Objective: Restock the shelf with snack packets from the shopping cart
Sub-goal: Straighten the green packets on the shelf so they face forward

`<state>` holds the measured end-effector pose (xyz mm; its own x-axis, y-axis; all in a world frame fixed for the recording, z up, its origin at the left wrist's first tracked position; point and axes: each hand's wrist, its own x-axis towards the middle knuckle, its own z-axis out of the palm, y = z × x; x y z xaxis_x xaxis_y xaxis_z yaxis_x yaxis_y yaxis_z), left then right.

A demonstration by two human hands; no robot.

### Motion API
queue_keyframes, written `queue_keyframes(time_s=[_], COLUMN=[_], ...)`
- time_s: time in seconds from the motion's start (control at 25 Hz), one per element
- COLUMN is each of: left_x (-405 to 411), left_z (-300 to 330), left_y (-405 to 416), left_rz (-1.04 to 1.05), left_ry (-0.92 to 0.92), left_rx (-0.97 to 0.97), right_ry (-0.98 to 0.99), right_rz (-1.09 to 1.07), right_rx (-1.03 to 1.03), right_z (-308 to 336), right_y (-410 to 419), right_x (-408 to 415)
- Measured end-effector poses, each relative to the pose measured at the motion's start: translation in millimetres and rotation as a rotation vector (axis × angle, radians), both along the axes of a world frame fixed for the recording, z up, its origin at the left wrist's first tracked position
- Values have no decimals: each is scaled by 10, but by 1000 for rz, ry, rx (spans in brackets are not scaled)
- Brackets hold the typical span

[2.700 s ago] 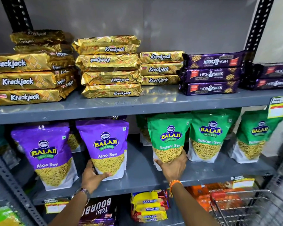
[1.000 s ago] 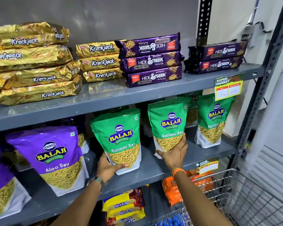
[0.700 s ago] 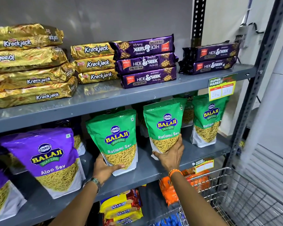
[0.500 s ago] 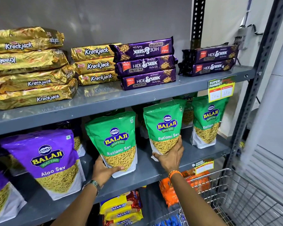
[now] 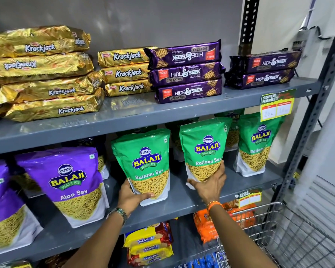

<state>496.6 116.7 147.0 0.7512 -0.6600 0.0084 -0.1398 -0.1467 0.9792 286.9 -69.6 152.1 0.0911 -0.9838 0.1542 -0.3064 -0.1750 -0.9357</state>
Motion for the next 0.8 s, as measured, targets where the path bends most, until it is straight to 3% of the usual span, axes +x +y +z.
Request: queue_keyframes(time_s=[0.8], left_x=[-15], left_z=[78], left_y=[210], left_rz=[11], left_ry=[-76], left_rx=[21], right_ry=[-31], right_rz=[-117], right_rx=[42], right_z=[346], right_y=[284], right_x=[48])
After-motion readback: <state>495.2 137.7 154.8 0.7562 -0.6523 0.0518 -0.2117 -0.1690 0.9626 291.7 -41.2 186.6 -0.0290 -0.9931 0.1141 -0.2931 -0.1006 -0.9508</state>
